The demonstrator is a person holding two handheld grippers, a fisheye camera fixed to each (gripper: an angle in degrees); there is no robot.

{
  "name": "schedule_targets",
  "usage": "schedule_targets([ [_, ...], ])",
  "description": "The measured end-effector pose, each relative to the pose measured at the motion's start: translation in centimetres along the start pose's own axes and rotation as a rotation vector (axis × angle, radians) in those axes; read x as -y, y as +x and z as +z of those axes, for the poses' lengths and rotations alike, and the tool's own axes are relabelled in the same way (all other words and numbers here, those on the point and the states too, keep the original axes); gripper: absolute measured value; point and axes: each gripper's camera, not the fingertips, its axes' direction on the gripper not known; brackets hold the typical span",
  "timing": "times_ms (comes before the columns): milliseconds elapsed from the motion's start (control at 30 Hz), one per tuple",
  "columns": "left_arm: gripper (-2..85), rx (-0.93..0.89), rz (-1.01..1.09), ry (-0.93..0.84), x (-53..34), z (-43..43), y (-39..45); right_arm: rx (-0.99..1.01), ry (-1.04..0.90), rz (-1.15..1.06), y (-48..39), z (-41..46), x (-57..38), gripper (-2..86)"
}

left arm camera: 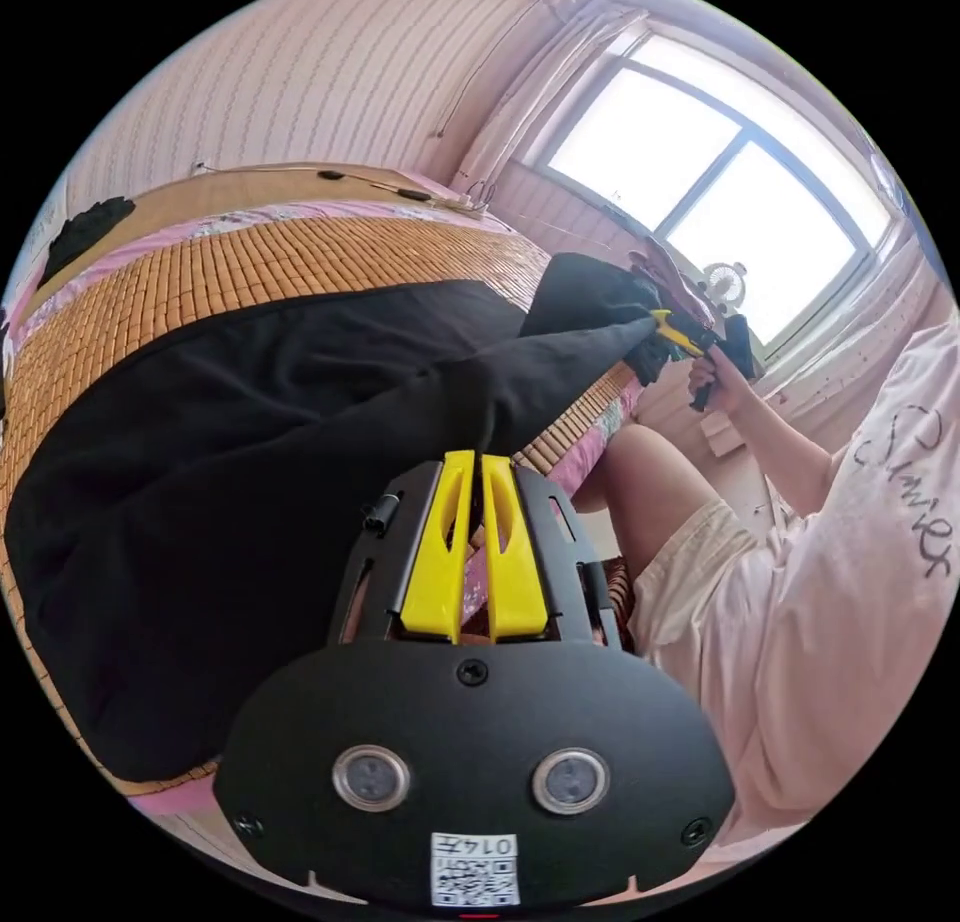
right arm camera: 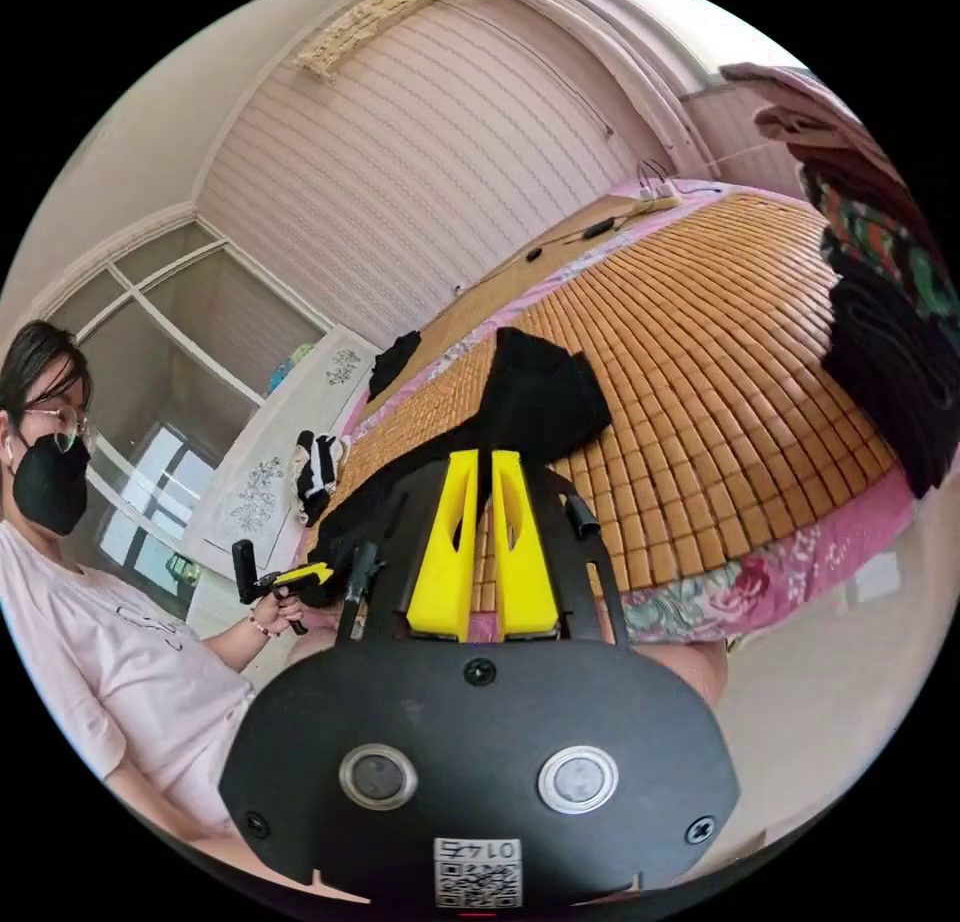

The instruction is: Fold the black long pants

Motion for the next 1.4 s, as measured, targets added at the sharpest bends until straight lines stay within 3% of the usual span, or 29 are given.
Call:
schedule_targets([
  [167,2.8,-0.067,-0.04,-0.268,-1.4,5.6,-0.7,-0.055,-0.045,0.151,4.3,-1.6,-2.0,7.2],
  [300,3.5,-0.067,0.03,-0.282,-0.3,5.9,0.7,-0.195,-0.134,0.086,3.7,-0.1,0.7,10.6],
  [467,3.9,-0.014,0.026,-0.199,2.4,5.2,0.3,-0.366,-0.263,0.052,4.1,4.4,3.6,12.2],
  [600,4.0,-0.012,-0.01,-0.186,3.9,5.7,-0.9,-0.418,-0.358,-0.003,2.4,5.5,4.2,4.9],
  [800,5.5,0.082,-0.08,-0.091,6.1,4.4,-3.7,-0.365,-0.298,0.02,2.1,1.5,3.9,4.0],
  [967,7.4,0.251,-0.237,0.084,7.4,-0.4,-9.6,-0.641,-0.229,-0.197,-4.4,1.3,7.5,7.6],
  [1133,7.9,0.572,-0.432,0.141,8.0,-6.0,-17.1,-0.594,-0.175,-0.514,-13.3,9.6,12.7,2.4],
  [1200,7.8,0.613,-0.532,0.145,7.8,-7.6,-20.6,-0.583,-0.164,-0.577,-15.9,15.6,15.4,0.6],
  [1400,8.4,0.758,-0.754,0.013,7.8,-8.0,-30.2,-0.596,-0.157,-0.412,-16.2,27.6,21.1,-0.2],
])
